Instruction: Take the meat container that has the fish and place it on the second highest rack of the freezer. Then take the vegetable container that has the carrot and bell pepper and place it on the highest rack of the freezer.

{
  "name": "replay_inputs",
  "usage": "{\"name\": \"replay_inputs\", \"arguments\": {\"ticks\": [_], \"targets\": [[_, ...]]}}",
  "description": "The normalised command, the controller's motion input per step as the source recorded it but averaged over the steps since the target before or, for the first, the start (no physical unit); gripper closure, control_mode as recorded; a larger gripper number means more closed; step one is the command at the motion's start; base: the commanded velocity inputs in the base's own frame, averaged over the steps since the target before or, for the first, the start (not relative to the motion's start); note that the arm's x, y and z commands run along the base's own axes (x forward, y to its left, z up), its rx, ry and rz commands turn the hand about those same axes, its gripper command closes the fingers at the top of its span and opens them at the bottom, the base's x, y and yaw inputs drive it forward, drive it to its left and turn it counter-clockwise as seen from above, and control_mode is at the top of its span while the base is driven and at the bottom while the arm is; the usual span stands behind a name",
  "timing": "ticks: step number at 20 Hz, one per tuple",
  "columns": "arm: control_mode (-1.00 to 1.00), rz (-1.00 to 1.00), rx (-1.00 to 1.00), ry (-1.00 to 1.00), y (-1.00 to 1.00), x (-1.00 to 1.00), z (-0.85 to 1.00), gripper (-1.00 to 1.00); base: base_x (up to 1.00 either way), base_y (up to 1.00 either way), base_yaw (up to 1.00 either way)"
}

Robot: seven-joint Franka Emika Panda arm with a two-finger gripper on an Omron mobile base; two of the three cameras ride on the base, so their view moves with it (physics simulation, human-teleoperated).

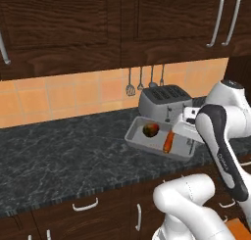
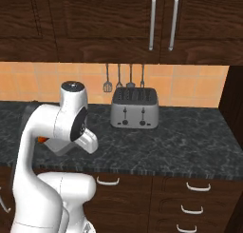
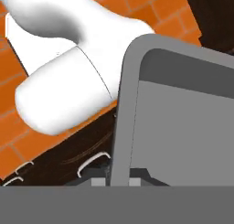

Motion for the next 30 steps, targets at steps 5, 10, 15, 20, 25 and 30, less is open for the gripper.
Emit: {"name": "replay_inputs", "arguments": {"ticks": [5,10,15,20,25,30], "targets": [[-1.00,0.39,0.02,-0.04,-0.34,-0.31,0.78,1.00,0.00,0.00,0.00],[-1.00,0.21,-0.12,-0.03,-0.20,-0.35,0.63,1.00,0.00,0.00,0.00],[-1.00,0.02,-0.04,-0.02,0.00,-0.26,0.10,1.00,0.00,0.00,0.00],[1.00,0.00,0.00,0.00,0.00,0.00,0.00,1.00,0.00,0.00,0.00],[1.00,0.00,0.00,0.00,0.00,0.00,0.00,1.00,-0.72,0.00,0.00],[1.00,0.00,0.00,0.00,0.00,0.00,0.00,1.00,-0.33,-0.10,-0.17]]}}
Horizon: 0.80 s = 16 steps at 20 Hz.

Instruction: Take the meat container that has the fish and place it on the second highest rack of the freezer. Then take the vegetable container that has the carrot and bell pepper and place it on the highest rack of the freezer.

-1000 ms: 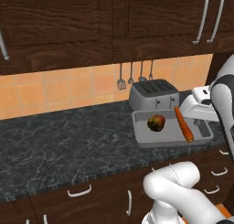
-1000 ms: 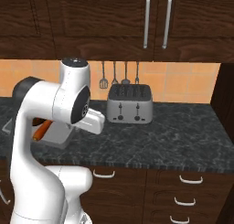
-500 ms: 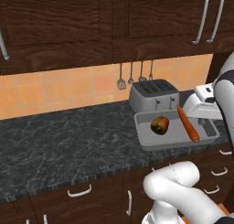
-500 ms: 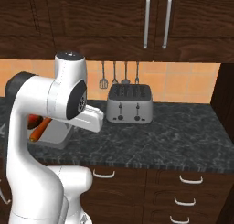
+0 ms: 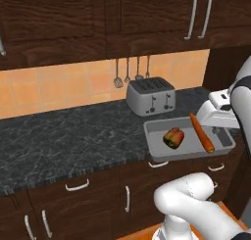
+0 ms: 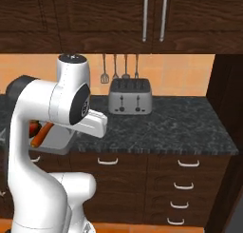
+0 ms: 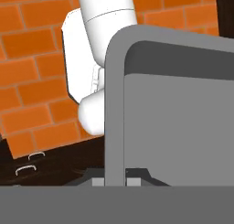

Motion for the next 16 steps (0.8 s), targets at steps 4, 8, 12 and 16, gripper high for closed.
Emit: {"name": "replay_inputs", "arguments": {"ticks": [4,8,12,16], "targets": [[1.00,0.00,0.00,0.00,0.00,0.00,0.00,1.00,0.02,-0.06,-0.54],[1.00,0.00,0.00,0.00,0.00,0.00,0.00,1.00,0.00,-0.10,-0.60],[1.00,0.00,0.00,0.00,0.00,0.00,0.00,1.00,-0.08,-0.18,-0.52],[1.00,0.00,0.00,0.00,0.00,0.00,0.00,1.00,-0.09,-0.17,-0.55]]}}
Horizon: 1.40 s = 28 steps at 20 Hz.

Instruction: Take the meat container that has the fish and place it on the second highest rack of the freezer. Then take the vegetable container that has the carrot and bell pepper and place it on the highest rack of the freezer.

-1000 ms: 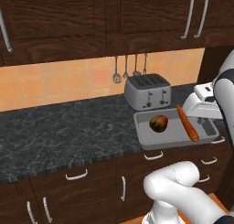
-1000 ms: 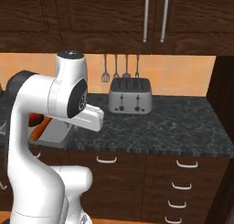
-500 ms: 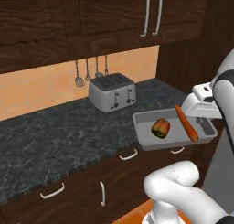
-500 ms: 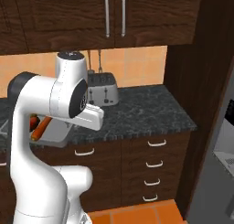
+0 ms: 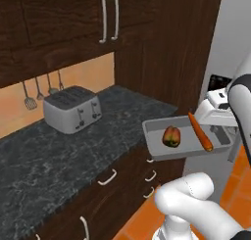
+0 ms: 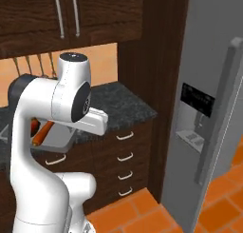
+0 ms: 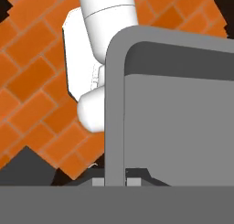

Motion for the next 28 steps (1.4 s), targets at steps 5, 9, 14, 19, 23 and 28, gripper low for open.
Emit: {"name": "replay_inputs", "arguments": {"ticks": [5,9,14,19,23,28], "targets": [[1.00,0.00,0.00,0.00,0.00,0.00,0.00,1.00,0.00,-0.03,-0.65],[1.00,0.00,0.00,0.00,0.00,0.00,0.00,1.00,0.00,0.00,-0.72],[1.00,0.00,0.00,0.00,0.00,0.00,0.00,1.00,0.00,0.00,-0.74],[1.00,0.00,0.00,0.00,0.00,0.00,0.00,1.00,-0.07,0.00,-0.60],[1.00,0.00,0.00,0.00,0.00,0.00,0.00,1.00,0.00,0.00,-0.32],[1.00,0.00,0.00,0.00,0.00,0.00,0.00,1.00,0.00,0.00,-0.33]]}}
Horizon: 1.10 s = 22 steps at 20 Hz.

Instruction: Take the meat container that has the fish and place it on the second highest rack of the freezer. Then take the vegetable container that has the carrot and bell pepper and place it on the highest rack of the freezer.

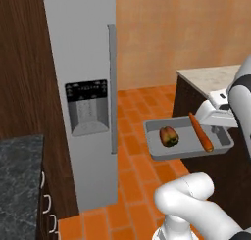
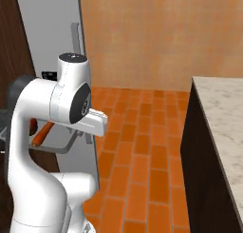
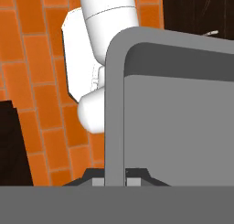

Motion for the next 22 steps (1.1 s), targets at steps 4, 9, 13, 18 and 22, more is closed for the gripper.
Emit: {"name": "replay_inputs", "arguments": {"ticks": [4,9,13,18,22], "targets": [[1.00,0.00,0.00,0.00,0.00,0.00,0.00,1.00,0.00,-0.03,-0.07],[1.00,0.00,0.00,0.00,0.00,0.00,0.00,1.00,-0.03,-0.47,0.01],[1.00,0.00,0.00,0.00,0.00,0.00,0.00,1.00,-0.02,-0.62,0.01],[1.00,0.00,0.00,0.00,0.00,0.00,0.00,1.00,0.00,-0.46,0.00],[1.00,0.00,0.00,0.00,0.00,0.00,0.00,1.00,0.00,-0.47,0.00]]}}
